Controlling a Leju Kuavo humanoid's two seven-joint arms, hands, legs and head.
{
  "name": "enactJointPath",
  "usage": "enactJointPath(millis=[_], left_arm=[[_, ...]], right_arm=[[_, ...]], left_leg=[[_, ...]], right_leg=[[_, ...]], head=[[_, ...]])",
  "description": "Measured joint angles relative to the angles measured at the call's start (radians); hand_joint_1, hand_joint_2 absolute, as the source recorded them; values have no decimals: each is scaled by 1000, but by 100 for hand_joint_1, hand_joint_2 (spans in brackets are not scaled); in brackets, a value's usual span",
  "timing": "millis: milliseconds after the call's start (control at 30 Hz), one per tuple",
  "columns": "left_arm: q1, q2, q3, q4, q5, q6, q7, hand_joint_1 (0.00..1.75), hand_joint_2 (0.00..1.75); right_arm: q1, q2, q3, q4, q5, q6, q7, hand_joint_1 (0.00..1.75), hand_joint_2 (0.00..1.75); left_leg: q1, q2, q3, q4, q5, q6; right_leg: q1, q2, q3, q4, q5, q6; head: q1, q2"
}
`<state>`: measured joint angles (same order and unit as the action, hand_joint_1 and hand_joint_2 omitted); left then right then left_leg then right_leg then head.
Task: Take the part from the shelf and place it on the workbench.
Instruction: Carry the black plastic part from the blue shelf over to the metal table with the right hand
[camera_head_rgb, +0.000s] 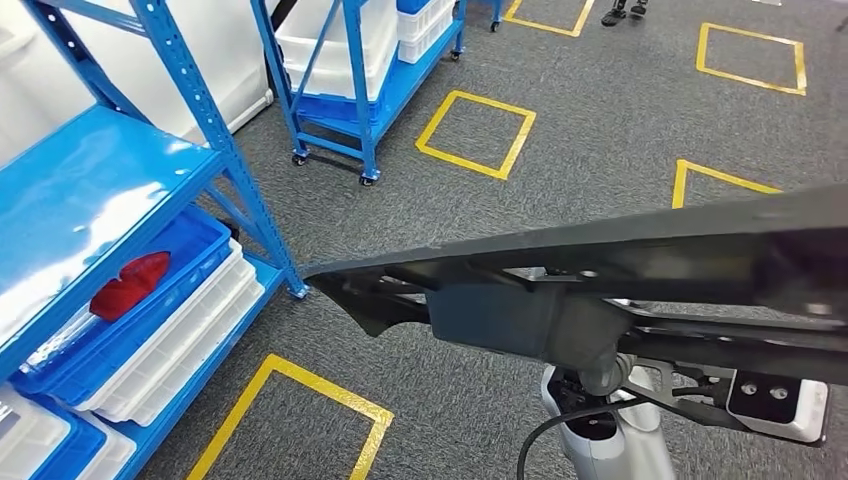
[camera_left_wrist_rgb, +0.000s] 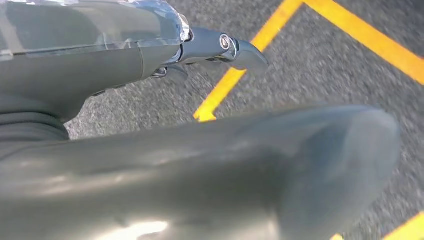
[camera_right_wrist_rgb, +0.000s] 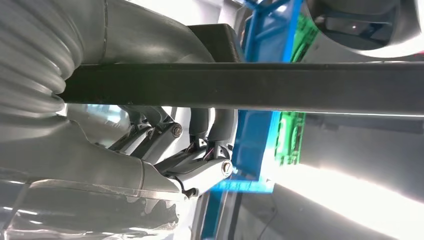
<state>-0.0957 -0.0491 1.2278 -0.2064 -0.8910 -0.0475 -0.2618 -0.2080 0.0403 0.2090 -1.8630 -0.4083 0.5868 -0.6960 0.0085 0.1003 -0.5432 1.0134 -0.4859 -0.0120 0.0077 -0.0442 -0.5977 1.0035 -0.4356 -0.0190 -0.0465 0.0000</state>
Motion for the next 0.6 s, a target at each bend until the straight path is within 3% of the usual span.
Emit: enactJointPath(millis=[33, 100, 167, 200, 233, 267, 333, 400, 467, 533, 600], left_arm=[[-1, 0, -2, 0, -3, -3, -1, 0, 0], [1, 1, -6, 0, -7, -6, -4, 0, 0], [3, 2, -9, 0, -10, -8, -5, 0, 0], [2, 3, -12, 0, -12, -10, -5, 0, 0], [0, 3, -14, 0, -13, -12, -6, 0, 0], [-3, 3, -17, 0, -14, -13, -6, 0, 0], [-8, 3, -21, 0, -15, -16, -7, 0, 0], [-10, 3, -22, 0, -15, -17, -7, 0, 0], [-12, 2, -23, 0, -15, -18, -6, 0, 0], [-14, 0, -23, 0, -15, -20, -6, 0, 0], [-12, -1, -23, 0, -14, -21, -6, 0, 0]], right_arm=[[4, 5, -5, -2, 5, 5, 0, 161, 175], [7, 16, -11, -5, 11, 10, 0, 161, 175], [10, 22, -13, -8, 18, 13, 5, 161, 175], [11, 24, -13, -11, 21, 14, 10, 161, 175], [11, 27, -14, -15, 23, 14, 17, 161, 175], [10, 30, -14, -20, 25, 14, 23, 161, 175], [5, 36, -14, -31, 25, 12, 40, 161, 175], [-6, 39, -14, -37, 22, 8, 60, 161, 175], [-17, 41, -14, -39, 17, 2, 79, 161, 175], [-32, 41, -14, -39, 14, -8, 92, 161, 175], [-50, 41, -10, -38, 17, -16, 101, 161, 175]], left_leg=[[2, -21, -10, 27, -19, -4], [5, -74, -60, 138, -79, -8], [5, -91, -121, 259, -120, -12], [6, -93, -134, 279, -114, -14], [7, -94, -127, 256, -87, -15], [10, -103, -104, 198, -47, -17], [19, -152, -51, 71, 9, -19], [22, -185, -31, 22, 16, -14], [18, -168, -30, 18, 18, 0], [18, -143, -26, 11, 23, 15], [14, -116, -25, 7, 24, 26]], right_leg=[[-3, 12, 2, -5, 3, -6], [-6, 38, 4, -9, 6, -13], [-5, 67, 4, -7, 6, -15], [-6, 82, 4, -5, 6, -15], [-7, 97, 5, -2, 5, -13], [-8, 112, 4, 2, 3, -10], [-11, 139, -2, 17, -3, 0], [-13, 163, -15, 28, -4, 13], [-17, 182, -23, 27, 1, 26], [-16, 148, -38, 55, -16, 36], [-14, 83, -88, 157, -69, 40]], head=[[0, 0], [0, 0], [0, 0], [0, 0], [0, 0], [0, 0], [0, 0], [0, 0], [0, 0], [0, 0], [0, 0]])
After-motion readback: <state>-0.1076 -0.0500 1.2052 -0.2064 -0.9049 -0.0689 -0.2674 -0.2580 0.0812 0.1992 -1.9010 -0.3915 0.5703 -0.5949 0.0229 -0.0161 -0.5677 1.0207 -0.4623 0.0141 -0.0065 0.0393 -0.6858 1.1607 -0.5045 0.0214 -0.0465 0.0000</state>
